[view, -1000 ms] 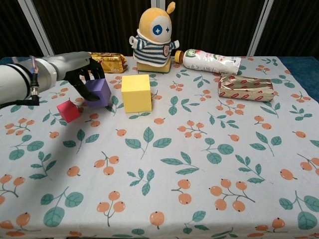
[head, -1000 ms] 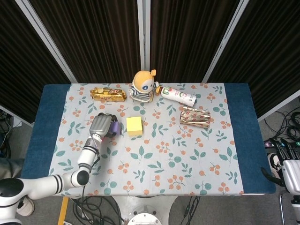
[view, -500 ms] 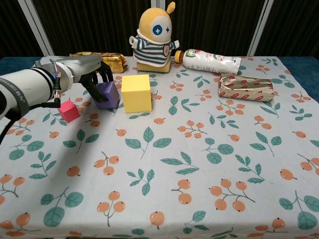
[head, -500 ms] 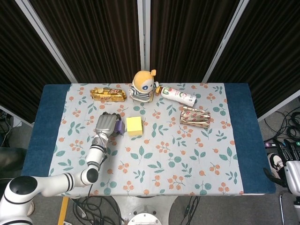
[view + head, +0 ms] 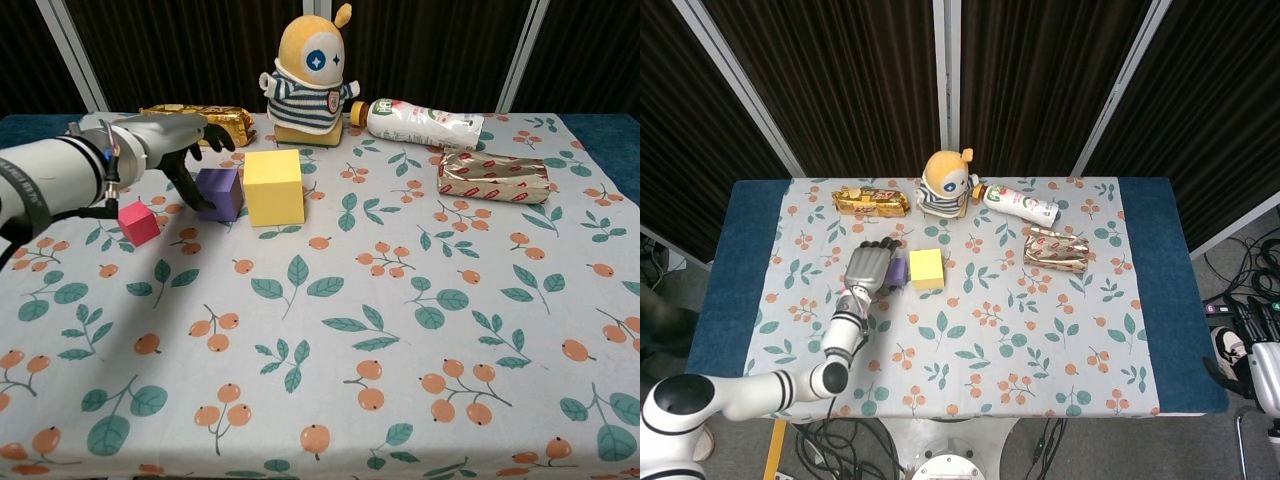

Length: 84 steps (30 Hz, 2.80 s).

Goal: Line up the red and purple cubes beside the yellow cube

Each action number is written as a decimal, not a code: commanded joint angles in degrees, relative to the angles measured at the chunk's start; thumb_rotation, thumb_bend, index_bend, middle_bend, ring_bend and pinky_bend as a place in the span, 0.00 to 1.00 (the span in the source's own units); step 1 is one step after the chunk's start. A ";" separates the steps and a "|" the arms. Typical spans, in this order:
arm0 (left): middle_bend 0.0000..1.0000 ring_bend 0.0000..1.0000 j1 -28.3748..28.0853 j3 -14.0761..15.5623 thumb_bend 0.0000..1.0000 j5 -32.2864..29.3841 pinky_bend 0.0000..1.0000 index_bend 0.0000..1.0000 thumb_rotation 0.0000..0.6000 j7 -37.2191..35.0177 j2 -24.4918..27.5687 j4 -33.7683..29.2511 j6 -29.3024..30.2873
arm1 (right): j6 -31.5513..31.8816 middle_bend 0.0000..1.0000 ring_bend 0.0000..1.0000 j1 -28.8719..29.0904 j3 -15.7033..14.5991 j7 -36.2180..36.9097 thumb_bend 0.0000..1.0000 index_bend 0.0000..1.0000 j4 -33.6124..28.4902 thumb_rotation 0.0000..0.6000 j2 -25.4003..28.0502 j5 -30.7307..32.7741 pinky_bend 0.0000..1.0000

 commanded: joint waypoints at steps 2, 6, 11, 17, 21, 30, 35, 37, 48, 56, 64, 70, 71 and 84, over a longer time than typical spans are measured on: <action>0.23 0.21 2.02 2.00 0.26 4.18 0.20 0.21 1.00 -0.40 3.59 -3.57 2.63 | 0.03 0.13 0.00 0.07 0.02 0.06 0.15 0.04 0.10 1.00 -0.08 -0.16 0.10; 0.22 0.19 2.07 3.14 0.25 5.41 0.20 0.21 1.00 0.77 4.03 -1.56 2.61 | -0.12 0.13 0.00 0.15 -0.01 0.14 0.15 0.04 0.13 1.00 -0.20 -0.23 0.10; 0.20 0.17 1.11 3.14 0.20 5.41 0.19 0.21 1.00 0.83 1.98 4.92 0.06 | -0.13 0.13 0.00 0.00 0.10 -0.03 0.15 0.04 0.04 1.00 0.00 0.23 0.11; 0.20 0.16 0.01 2.40 0.16 6.96 0.19 0.21 1.00 -1.73 -1.20 12.76 -3.45 | -0.33 0.13 0.00 -0.05 0.12 -0.42 0.15 0.04 -0.23 1.00 0.09 0.53 0.11; 0.20 0.16 -0.35 1.49 0.13 9.73 0.19 0.21 1.00 -5.58 -3.58 17.30 -4.35 | -0.61 0.13 0.00 0.04 0.20 -0.68 0.15 0.04 -0.38 1.00 0.09 0.73 0.11; 0.20 0.16 -0.92 0.00 0.12 14.07 0.19 0.21 1.00 -12.15 -7.26 22.96 -6.58 | -0.82 0.13 0.00 -0.01 0.33 -1.17 0.15 0.04 -0.80 1.00 0.35 1.16 0.11; 0.20 0.16 -1.31 -0.87 0.12 14.80 0.19 0.21 1.00 -12.91 -8.30 24.16 -7.24 | -0.92 0.13 0.00 -0.08 0.39 -1.28 0.15 0.04 -0.98 1.00 0.51 1.41 0.11; 0.20 0.16 -1.42 -1.11 0.12 15.07 0.19 0.21 1.00 -12.87 -8.50 24.37 -7.31 | -0.97 0.13 0.00 -0.11 0.38 -1.26 0.15 0.04 -0.94 1.00 0.50 1.49 0.11; 0.20 0.16 -1.05 -1.68 0.12 16.24 0.19 0.21 1.00 -12.93 -8.39 23.99 -7.45 | -1.03 0.13 0.00 -0.10 0.40 -1.19 0.15 0.04 -0.87 1.00 0.46 1.40 0.11; 0.18 0.14 -0.88 -1.92 0.12 17.27 0.18 0.19 1.00 -14.17 -8.02 25.36 -8.63 | -1.17 0.13 0.00 -0.05 0.48 -1.17 0.15 0.04 -0.88 1.00 0.44 1.48 0.11; 0.18 0.14 5.38 -1.04 0.12 17.56 0.18 0.20 1.00 -14.41 -0.13 12.52 -2.98 | -1.41 0.13 0.00 0.47 0.59 -0.53 0.15 0.04 -0.42 1.00 0.30 0.88 0.11; 0.18 0.14 11.53 -0.52 0.12 11.99 0.18 0.30 1.00 -15.89 9.79 -5.11 -2.39 | -1.58 0.13 0.00 1.03 0.52 0.05 0.15 0.04 0.02 1.00 -0.31 0.00 0.11; 0.18 0.14 12.06 -0.16 0.12 11.58 0.18 0.31 1.00 -16.19 11.05 -6.87 -2.85 | -1.61 0.13 0.00 1.13 0.51 0.09 0.15 0.04 0.06 1.00 -0.37 -0.15 0.11; 0.18 0.14 14.57 6.39 0.25 23.31 0.17 0.34 1.00 -24.74 15.81 -7.60 -8.82 | -1.39 0.13 0.00 1.57 0.33 -0.82 0.15 0.04 -0.88 1.00 -0.26 -0.96 0.11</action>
